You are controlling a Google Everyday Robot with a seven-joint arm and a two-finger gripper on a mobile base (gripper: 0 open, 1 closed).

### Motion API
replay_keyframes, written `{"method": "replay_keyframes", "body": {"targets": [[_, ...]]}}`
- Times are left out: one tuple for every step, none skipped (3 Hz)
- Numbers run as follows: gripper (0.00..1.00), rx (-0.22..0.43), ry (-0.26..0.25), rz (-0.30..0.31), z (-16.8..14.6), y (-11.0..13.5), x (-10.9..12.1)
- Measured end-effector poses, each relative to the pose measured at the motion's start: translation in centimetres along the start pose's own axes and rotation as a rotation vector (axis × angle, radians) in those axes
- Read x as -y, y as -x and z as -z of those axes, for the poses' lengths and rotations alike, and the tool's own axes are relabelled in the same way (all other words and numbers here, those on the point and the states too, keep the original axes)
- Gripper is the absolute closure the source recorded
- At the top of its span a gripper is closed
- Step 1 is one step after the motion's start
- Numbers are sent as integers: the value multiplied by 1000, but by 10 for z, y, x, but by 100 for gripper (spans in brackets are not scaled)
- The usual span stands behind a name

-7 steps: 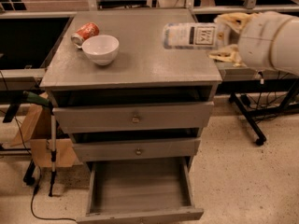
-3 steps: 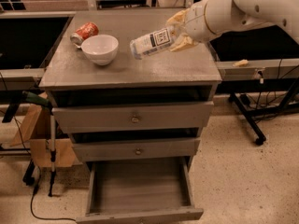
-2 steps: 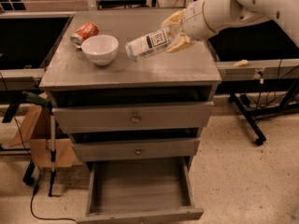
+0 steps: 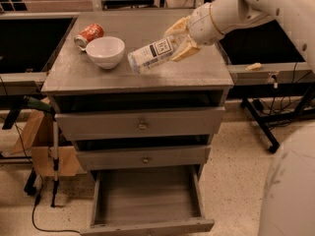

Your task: Pick blue plastic bottle from bottom drawer and place on counter

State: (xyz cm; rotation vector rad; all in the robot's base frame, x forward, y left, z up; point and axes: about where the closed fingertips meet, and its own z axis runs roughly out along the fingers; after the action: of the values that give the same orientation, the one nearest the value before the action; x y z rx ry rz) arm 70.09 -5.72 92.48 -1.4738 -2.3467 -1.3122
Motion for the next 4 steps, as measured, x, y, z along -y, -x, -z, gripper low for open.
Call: {"method": "replay_keyframes", "body": {"targets": [[77,-39,-40,-34,-12,4,8],[64,-54,-63,-71,-21,8,12],[65,-62,-87,-125,-31,16,15],[56,-54,-110,-155,-40,23,18]]}}
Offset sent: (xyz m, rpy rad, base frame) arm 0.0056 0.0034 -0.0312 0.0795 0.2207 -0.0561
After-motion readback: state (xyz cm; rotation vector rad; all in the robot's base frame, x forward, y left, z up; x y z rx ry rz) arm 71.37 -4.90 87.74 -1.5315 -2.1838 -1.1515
